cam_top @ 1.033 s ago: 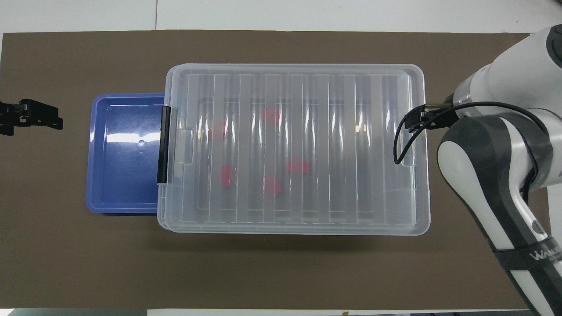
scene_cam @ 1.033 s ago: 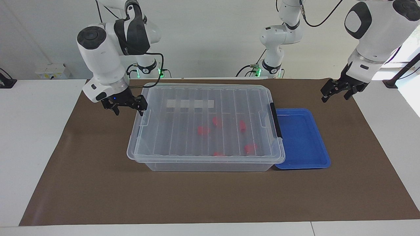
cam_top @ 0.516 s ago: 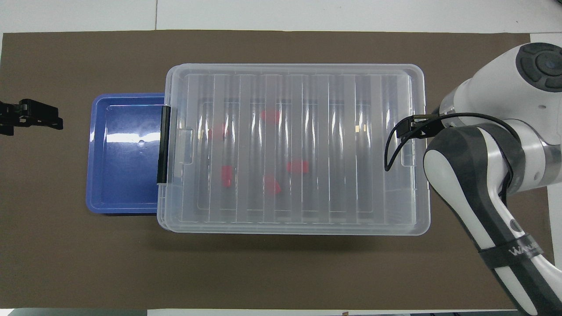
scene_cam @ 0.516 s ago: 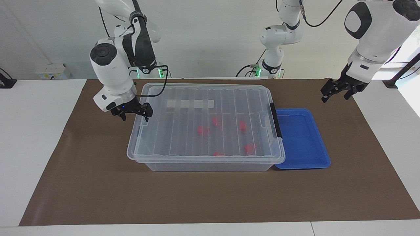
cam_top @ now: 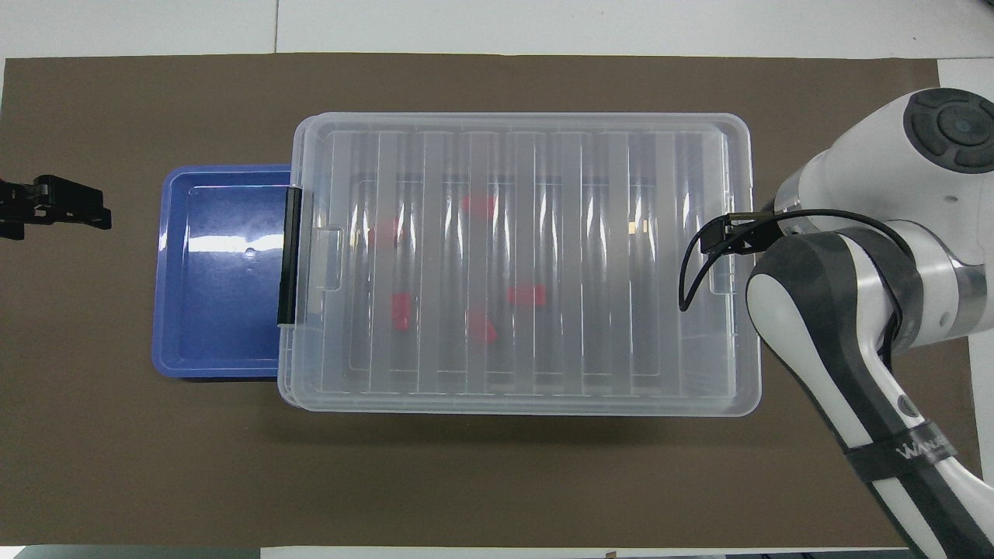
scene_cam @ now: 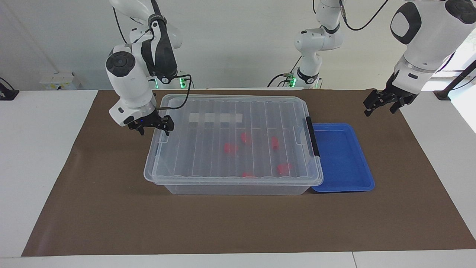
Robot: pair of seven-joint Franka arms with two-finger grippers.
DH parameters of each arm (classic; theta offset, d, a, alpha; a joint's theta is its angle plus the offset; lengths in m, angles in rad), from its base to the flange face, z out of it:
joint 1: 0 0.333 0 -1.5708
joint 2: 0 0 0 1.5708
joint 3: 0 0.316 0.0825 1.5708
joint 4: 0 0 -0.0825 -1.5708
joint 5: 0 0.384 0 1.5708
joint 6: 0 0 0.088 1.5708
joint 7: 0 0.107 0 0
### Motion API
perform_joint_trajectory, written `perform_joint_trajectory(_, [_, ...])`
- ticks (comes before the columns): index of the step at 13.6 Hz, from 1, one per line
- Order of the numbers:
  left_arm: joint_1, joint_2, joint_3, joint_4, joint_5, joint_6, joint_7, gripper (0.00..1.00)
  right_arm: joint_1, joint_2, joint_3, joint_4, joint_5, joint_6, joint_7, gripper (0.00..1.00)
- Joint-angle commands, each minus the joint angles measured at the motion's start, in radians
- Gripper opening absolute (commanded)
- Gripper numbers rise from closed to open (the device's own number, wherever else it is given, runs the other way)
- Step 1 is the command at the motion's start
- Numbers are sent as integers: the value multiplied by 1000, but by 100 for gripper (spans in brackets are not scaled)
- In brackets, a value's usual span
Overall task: Place red block in blue tray from box
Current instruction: 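Reach the right gripper to the clear lid's nearest edge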
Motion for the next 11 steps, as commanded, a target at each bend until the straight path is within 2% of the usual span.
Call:
perform_joint_trajectory(1, [5,-28,-2,-27,8,-3,2,100,-17,-29,-13,-44,7,25,-63,100])
perform_joint_trajectory(11, [7,-28,-2,-27,8,-3,2,100,-21,-29,-127,-44,4,31,-277,100])
